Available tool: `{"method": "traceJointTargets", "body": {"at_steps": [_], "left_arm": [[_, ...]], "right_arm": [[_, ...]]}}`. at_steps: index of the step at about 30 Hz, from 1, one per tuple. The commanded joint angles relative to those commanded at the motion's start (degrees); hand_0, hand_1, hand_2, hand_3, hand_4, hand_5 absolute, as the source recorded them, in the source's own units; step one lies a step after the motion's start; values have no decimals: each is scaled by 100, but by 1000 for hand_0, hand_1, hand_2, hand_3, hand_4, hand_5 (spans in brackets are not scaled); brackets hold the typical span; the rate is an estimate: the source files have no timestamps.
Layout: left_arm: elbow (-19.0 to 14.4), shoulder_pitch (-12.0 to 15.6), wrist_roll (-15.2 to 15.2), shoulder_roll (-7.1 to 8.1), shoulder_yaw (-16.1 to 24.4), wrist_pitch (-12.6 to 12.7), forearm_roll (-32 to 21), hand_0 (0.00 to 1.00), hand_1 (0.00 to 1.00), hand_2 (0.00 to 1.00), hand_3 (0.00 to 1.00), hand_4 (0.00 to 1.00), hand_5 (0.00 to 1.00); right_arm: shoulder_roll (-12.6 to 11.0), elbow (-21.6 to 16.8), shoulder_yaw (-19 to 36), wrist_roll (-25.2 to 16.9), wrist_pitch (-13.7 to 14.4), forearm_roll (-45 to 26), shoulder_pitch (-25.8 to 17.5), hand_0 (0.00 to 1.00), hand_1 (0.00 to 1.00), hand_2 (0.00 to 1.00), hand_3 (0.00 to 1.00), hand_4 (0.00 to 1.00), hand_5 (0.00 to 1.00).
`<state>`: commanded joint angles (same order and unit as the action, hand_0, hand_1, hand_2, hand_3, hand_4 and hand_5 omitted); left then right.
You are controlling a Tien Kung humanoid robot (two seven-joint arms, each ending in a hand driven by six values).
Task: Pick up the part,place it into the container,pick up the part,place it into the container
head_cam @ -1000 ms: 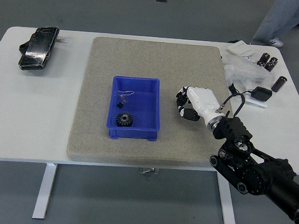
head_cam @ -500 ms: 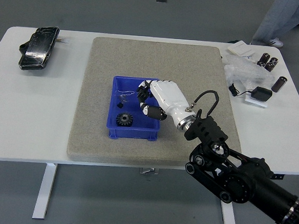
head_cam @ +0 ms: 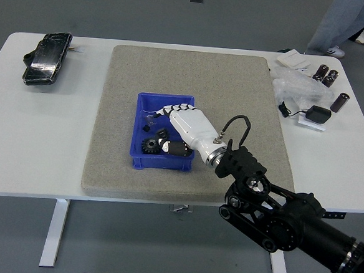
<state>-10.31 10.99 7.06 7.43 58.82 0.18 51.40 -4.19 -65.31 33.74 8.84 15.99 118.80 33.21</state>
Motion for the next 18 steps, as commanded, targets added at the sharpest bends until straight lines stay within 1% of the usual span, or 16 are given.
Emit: {"method": "traceJointTargets", "body": {"at_steps": [3, 4, 7, 9, 10, 13, 15, 16, 18], "left_arm": [[0, -4, 2, -1, 5, 1, 5, 668, 659, 637, 624, 710, 227], [0, -6, 1, 0, 7, 1, 6, 667, 659, 637, 624, 709, 227], [0, -4, 2, -2, 13, 0, 12, 667, 659, 637, 624, 709, 227], [0, 1, 4, -4, 13, -1, 13, 667, 659, 637, 624, 709, 227], [0, 4, 3, -4, 13, -1, 11, 668, 659, 637, 624, 709, 227], [0, 16, 4, -4, 14, -2, 11, 668, 659, 637, 624, 709, 227], [0, 21, 4, 0, 8, -4, 8, 668, 659, 637, 624, 709, 227], [0, 21, 8, 4, 10, -5, 18, 667, 659, 637, 624, 705, 219], [0, 21, 9, 8, 12, -6, 25, 667, 659, 637, 624, 705, 219]], "right_arm": [[-16, 0, -20, 27, -41, -6, 13, 916, 876, 869, 833, 779, 400], [-24, -8, -13, 34, -50, -15, 12, 916, 878, 867, 836, 802, 411], [-48, -111, 144, 13, -5, -76, -38, 916, 878, 867, 836, 802, 411], [-73, -292, 397, -62, 106, -248, -137, 916, 878, 867, 836, 802, 411], [-85, -369, 506, -105, 158, -342, -183, 900, 859, 852, 825, 801, 402], [-147, -591, 914, -314, 369, -691, -367, 900, 859, 852, 825, 801, 402], [-221, -645, 1221, -452, 455, -948, -492, 900, 859, 852, 825, 801, 402], [-269, -642, 1383, -507, 465, -1078, -554, 838, 801, 803, 788, 790, 397], [-378, -606, 1701, -575, 453, -1285, -676, 838, 801, 803, 788, 790, 397]]}}
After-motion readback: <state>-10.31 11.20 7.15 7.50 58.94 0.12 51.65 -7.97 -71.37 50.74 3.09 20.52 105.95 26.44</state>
